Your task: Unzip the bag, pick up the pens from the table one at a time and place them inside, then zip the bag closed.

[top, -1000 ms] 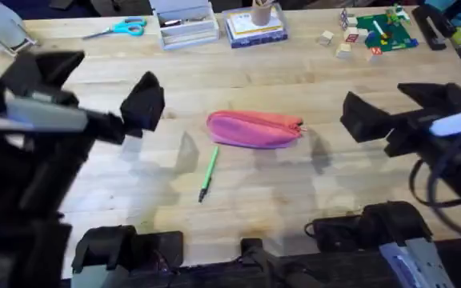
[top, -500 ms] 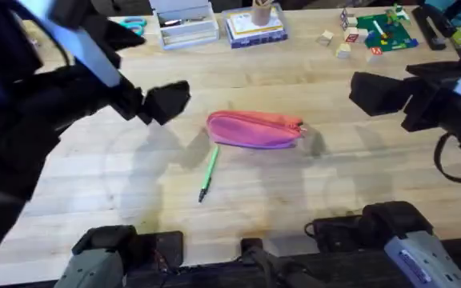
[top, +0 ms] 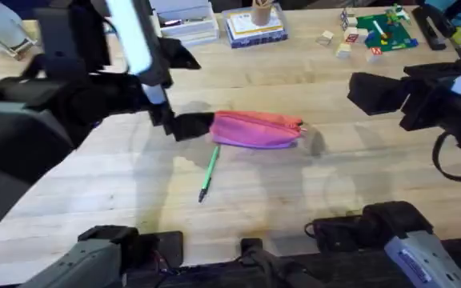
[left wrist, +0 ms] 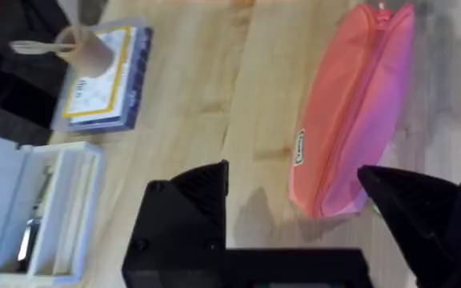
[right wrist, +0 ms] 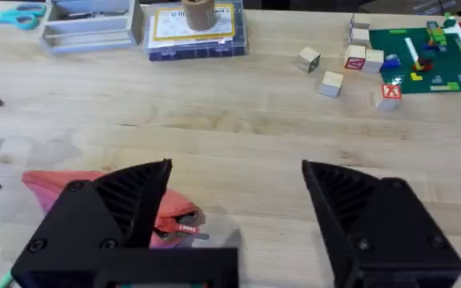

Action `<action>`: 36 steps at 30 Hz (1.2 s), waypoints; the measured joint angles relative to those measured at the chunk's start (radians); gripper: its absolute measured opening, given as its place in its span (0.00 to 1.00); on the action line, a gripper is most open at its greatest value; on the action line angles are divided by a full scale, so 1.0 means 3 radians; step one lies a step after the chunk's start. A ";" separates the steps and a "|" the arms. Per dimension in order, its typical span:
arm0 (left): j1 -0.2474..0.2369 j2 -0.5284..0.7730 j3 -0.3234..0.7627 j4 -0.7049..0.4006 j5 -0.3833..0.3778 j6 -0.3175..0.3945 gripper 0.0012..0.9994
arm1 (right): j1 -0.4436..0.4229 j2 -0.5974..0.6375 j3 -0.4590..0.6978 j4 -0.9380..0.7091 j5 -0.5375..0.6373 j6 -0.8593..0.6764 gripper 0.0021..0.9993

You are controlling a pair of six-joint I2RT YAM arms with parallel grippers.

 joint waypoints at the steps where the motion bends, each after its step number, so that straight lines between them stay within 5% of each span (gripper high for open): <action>1: -0.0045 0.0063 0.0000 0.0015 0.0009 0.0017 0.99 | 0.0000 0.0000 0.0000 0.0000 0.0000 0.0005 1.00; 10: -0.0169 0.0700 0.0000 0.0082 0.0103 0.0083 0.99 | 0.0000 0.0000 0.0000 0.0001 0.0000 0.0006 1.00; 19: -0.0203 0.1053 0.0000 0.0101 0.0461 0.0093 0.99 | 0.0000 0.0000 0.0000 0.0001 0.0000 0.0006 1.00; 36: -0.0224 0.1090 0.0001 0.0108 0.0530 0.0093 0.99 | 0.0000 0.0000 0.0000 0.0000 0.0000 0.0006 1.00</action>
